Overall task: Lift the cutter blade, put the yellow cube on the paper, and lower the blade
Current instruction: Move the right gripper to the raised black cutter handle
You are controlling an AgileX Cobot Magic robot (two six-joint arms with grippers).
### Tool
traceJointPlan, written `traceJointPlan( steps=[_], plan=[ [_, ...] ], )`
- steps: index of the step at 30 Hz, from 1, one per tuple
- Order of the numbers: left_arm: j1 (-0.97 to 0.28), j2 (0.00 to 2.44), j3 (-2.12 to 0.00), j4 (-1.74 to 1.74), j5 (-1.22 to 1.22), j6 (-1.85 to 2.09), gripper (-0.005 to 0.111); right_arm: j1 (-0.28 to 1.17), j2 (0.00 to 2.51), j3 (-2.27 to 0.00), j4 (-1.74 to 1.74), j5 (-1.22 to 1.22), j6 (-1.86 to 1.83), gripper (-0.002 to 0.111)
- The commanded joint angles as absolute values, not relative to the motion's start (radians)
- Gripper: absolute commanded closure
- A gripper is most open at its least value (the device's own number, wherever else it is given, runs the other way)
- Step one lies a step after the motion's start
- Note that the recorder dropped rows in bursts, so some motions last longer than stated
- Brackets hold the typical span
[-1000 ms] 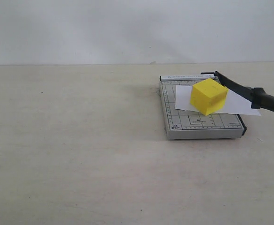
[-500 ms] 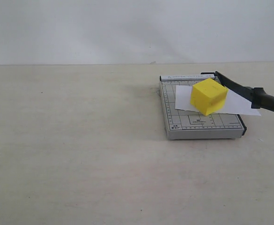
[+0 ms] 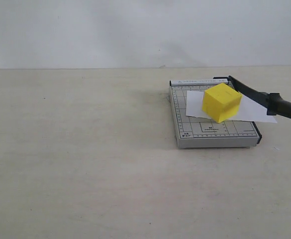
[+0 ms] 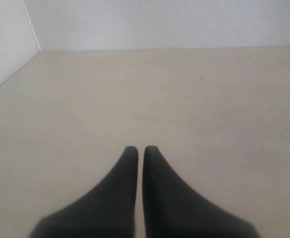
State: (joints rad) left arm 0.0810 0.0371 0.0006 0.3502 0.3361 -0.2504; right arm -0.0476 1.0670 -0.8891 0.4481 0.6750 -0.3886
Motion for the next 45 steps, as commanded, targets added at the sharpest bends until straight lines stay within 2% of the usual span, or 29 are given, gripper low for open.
traceJointPlan(
  steps=[1, 10, 18, 23, 27, 33, 38, 45],
  plan=[
    [0.084, 0.037, 0.0, 0.355, 0.335, -0.246, 0.102, -0.049, 1.206, -0.957, 0.436, 0.724, -0.349, 0.051],
    [0.084, 0.037, 0.0, 0.355, 0.335, -0.246, 0.102, -0.049, 1.407, -0.959, 0.436, 0.707, -0.342, 0.051],
    [0.084, 0.037, 0.0, 0.355, 0.335, -0.253, 0.102, -0.049, 1.431, -0.959, 0.436, 0.708, -0.345, 0.055],
    [0.084, 0.037, 0.0, 0.355, 0.333, -0.254, 0.102, -0.049, 1.431, -0.959, 0.375, 0.718, -0.331, 0.063],
    [0.084, 0.037, 0.0, 0.36, 0.328, -0.323, 0.102, -0.049, 1.431, -0.959, 0.347, 0.731, -0.317, 0.077],
    [0.084, 0.037, 0.0, 0.487, 0.247, -0.545, 0.102, -0.049, 1.431, -0.959, 0.347, 0.757, -0.351, 0.108],
    [0.084, 0.037, 0.0, 0.625, 0.216, -0.785, 0.102, -0.049, 1.431, -0.959, 0.347, 0.756, -0.351, 0.108],
    [0.084, 0.037, 0.0, 0.554, 0.236, -0.696, 0.102, -0.049, 1.431, -0.956, 0.347, 0.75, -0.351, 0.108]
  ],
)
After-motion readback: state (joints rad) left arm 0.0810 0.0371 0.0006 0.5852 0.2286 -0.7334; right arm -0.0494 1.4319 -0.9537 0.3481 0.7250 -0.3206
